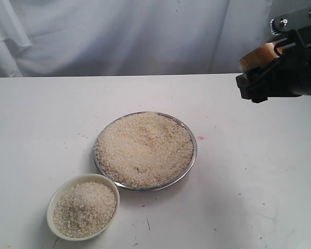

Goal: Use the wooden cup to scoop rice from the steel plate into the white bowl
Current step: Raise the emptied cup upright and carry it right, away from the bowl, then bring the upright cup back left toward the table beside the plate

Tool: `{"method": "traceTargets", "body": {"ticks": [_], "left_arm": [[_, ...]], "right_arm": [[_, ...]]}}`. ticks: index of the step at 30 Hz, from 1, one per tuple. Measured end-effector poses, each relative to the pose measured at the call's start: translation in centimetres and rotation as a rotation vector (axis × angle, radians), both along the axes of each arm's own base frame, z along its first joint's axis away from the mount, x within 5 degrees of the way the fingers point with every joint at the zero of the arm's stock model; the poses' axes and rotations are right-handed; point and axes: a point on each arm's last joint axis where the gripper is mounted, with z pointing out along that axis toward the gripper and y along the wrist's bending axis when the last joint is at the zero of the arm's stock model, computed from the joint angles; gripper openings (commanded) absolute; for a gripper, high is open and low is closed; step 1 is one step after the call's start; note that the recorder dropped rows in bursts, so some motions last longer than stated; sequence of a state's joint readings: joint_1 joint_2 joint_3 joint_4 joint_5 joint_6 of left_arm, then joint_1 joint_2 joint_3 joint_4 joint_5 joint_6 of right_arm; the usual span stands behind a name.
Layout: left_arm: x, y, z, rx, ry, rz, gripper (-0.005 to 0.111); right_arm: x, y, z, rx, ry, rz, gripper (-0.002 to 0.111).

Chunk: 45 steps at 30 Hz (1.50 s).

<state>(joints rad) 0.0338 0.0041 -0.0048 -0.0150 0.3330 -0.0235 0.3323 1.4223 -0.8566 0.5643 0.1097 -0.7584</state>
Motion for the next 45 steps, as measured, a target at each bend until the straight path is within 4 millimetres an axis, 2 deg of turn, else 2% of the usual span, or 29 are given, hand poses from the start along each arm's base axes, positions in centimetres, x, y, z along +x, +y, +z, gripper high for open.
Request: {"method": "traceTargets", "body": {"ticks": [18,23,28,33,39,42,45], "left_arm": [[0.0,0.0,0.0,0.0,0.0,0.0,0.0],[0.0,0.0,0.0,0.0,0.0,0.0,0.0],[0.0,0.0,0.0,0.0,0.0,0.0,0.0],[0.0,0.0,0.0,0.0,0.0,0.0,0.0],[0.0,0.0,0.0,0.0,0.0,0.0,0.0],[0.0,0.0,0.0,0.0,0.0,0.0,0.0],[0.0,0.0,0.0,0.0,0.0,0.0,0.0]], "right_arm": [[0.1,-0.4,-0.1,-0.078,-0.022,0.003,0.0],[0.4,-0.5,0.3,-0.042,-0.082,-0.037,0.0],[0.4,-1.1,-0.4,0.077,-0.168,-0.053,0.0],[0.1,-2.6,-2.4,0.193,-0.252,-0.052,0.0],[0.1,-3.3,-4.8,0.282,-0.34,0.022,0.0],[0.7,-3.2,-7.6,0.234,-0.317,0.103,0.0],[1.3,-3.5,-9.6,0.216,-0.335,0.139,0.0]]}}
